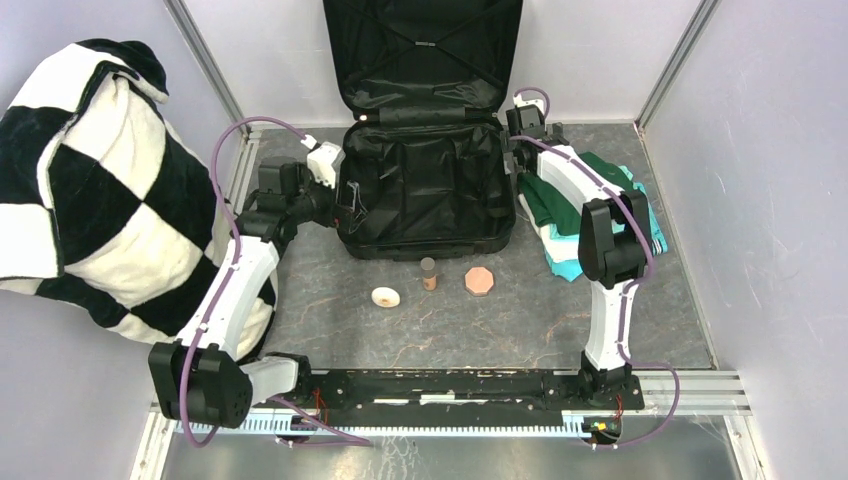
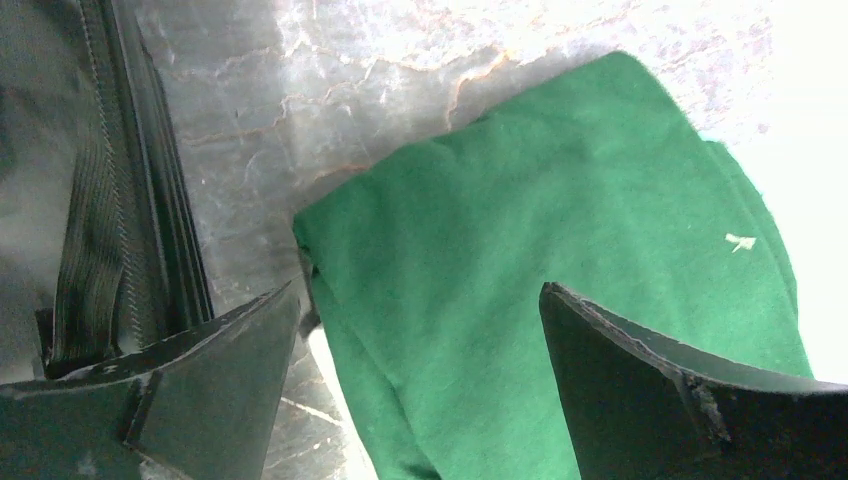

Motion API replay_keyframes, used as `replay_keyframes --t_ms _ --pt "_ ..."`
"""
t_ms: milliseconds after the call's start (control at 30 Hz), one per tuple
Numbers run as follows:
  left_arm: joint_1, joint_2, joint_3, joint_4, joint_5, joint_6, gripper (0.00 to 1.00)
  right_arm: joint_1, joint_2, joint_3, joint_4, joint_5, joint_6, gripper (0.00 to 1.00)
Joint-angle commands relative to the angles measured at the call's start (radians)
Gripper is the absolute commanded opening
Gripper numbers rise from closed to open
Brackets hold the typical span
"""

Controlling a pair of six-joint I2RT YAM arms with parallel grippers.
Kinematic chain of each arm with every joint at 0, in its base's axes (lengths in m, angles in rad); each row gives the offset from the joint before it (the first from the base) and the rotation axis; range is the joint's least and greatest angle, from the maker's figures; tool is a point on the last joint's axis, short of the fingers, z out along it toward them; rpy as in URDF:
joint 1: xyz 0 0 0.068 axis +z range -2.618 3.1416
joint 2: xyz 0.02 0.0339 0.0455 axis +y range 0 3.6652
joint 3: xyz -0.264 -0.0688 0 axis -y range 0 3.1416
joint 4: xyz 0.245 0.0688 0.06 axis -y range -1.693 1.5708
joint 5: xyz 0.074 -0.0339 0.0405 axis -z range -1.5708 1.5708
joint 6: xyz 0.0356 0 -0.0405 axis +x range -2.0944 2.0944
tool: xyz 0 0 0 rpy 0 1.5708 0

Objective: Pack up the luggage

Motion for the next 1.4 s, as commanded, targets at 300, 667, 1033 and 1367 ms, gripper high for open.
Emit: replay_keyframes --t_ms 300,667,1033,1367 --pt "-0.065 0.034 0.038 -0.018 -0.103 0.077 1.00 -0.014 0.163 0.171 -0.097 0.040 0.004 0.91" --pt "-0.070 0.045 0.052 -0.020 -0.104 0.070 1.00 -0.060 0.218 0.139 -0.106 -0.082 0.022 0.87" --pt "-0.079 0.032 0.051 -0.020 -0.107 0.073 1.00 -0.084 0.232 0.085 -0.111 -0.112 0.045 0.57" --pt "-0.087 0.027 0.046 -0.019 -0.113 0.074 1.00 -0.112 0.054 -0.002 -0.060 -0.122 0.074 0.34"
